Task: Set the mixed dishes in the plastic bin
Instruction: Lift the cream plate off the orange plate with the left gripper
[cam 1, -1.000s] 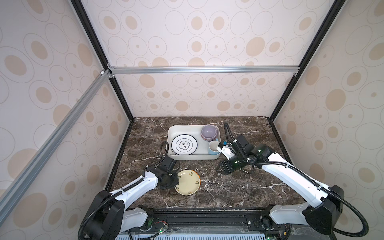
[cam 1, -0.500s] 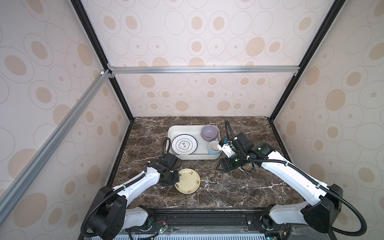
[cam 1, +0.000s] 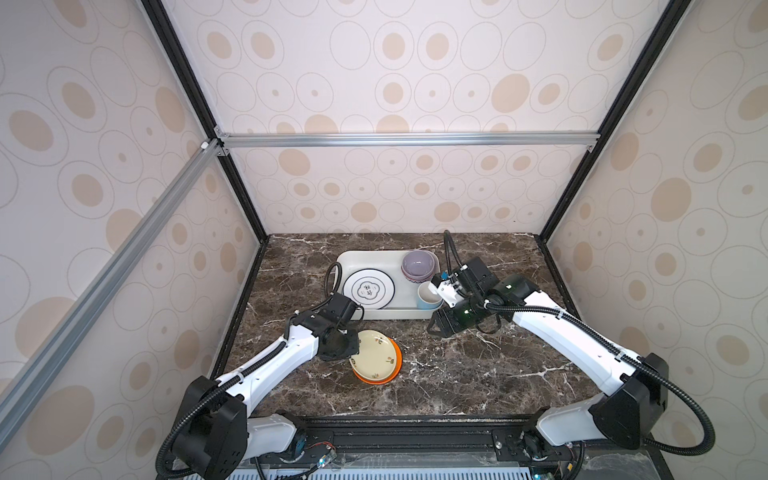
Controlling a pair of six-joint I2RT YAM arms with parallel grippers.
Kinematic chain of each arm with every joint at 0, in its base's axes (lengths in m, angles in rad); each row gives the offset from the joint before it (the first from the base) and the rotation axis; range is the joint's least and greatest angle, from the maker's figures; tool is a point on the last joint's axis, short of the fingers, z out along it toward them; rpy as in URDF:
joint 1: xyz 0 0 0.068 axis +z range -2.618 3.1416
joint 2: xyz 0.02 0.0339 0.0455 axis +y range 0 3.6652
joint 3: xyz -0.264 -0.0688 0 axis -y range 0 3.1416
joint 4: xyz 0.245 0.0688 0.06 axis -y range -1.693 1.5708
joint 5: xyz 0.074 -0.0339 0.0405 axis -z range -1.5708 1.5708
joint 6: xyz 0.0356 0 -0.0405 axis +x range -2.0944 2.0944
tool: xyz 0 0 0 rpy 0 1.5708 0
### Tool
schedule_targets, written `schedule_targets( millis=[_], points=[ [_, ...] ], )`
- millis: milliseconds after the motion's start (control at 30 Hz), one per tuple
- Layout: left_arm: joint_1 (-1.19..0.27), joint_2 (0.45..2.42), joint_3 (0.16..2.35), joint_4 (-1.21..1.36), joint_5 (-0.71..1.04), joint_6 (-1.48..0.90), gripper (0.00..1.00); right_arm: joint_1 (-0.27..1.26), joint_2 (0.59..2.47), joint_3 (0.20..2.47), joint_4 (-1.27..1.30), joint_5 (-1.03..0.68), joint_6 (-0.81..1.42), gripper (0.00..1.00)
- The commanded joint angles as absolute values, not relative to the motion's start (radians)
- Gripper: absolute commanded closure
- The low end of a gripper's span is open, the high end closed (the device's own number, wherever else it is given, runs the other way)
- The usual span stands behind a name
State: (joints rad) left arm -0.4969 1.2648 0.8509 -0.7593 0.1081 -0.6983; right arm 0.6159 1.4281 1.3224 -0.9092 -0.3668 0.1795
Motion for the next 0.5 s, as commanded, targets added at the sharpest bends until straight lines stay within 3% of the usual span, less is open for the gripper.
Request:
schedule_targets(
  millis=[0, 467],
  points=[
    [-0.486, 1.261, 0.913, -0.817, 0.087, -0.67, 1.0, 0.607, 1.443, 1.356, -0.929, -0.388, 0.15, 0.4],
    [-0.44, 1.259, 1.114, -0.831, 0.226, -0.605, 1.0, 0.575, 1.468, 1.405, -0.94, -0.4, 0.134, 0.41]
  ],
)
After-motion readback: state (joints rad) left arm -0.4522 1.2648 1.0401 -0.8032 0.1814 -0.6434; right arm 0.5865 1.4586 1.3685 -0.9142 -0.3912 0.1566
